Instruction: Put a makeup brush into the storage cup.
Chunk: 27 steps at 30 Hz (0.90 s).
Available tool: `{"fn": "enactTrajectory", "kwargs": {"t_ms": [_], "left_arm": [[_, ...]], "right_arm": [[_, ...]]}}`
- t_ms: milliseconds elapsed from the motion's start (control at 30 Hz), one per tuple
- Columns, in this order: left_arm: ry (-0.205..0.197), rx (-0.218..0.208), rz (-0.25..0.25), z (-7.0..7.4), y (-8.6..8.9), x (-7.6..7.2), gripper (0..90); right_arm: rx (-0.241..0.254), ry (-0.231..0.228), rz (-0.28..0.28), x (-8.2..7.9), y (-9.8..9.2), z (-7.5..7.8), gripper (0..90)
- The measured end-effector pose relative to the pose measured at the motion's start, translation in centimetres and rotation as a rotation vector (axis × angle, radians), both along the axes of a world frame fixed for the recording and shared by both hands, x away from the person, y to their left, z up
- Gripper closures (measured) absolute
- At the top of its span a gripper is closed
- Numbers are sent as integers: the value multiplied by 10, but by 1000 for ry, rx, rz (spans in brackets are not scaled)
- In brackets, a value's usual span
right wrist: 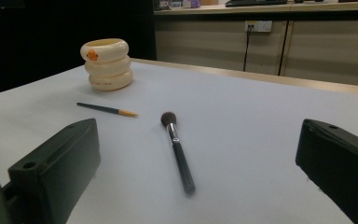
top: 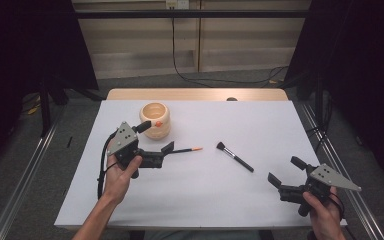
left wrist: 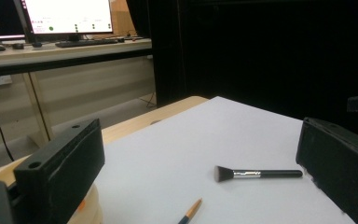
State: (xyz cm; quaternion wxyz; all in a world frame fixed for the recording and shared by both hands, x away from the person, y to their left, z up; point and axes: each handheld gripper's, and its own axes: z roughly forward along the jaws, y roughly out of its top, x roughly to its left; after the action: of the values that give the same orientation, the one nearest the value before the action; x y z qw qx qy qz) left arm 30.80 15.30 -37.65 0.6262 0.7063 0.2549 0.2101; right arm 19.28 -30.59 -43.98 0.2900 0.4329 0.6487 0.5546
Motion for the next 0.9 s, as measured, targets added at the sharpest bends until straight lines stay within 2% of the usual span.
{"fn": "enactTrajectory", "kwargs": {"t_ms": [133,333,400,500,600,767,900], "left_arm": [[7,-12,9,2,-1,8,8],[11,5,25,6,-8,22,9],[17,23,24,5,-11,29,12],[36,17,28,0,-13,39,12],[22,16,29,2,-17,46,12],[7,-3,10,15,-26,55,11],[-5,3,0,22,-36,60,11]], "right_arm": [[-11,0,9,1,0,0,0],[-13,2,8,1,0,-1,0],[-12,10,11,1,1,0,0],[-12,10,13,1,1,-1,0],[-10,12,12,1,0,-1,0],[-12,14,12,1,0,-1,0],[-8,17,19,1,0,-1,0]]}}
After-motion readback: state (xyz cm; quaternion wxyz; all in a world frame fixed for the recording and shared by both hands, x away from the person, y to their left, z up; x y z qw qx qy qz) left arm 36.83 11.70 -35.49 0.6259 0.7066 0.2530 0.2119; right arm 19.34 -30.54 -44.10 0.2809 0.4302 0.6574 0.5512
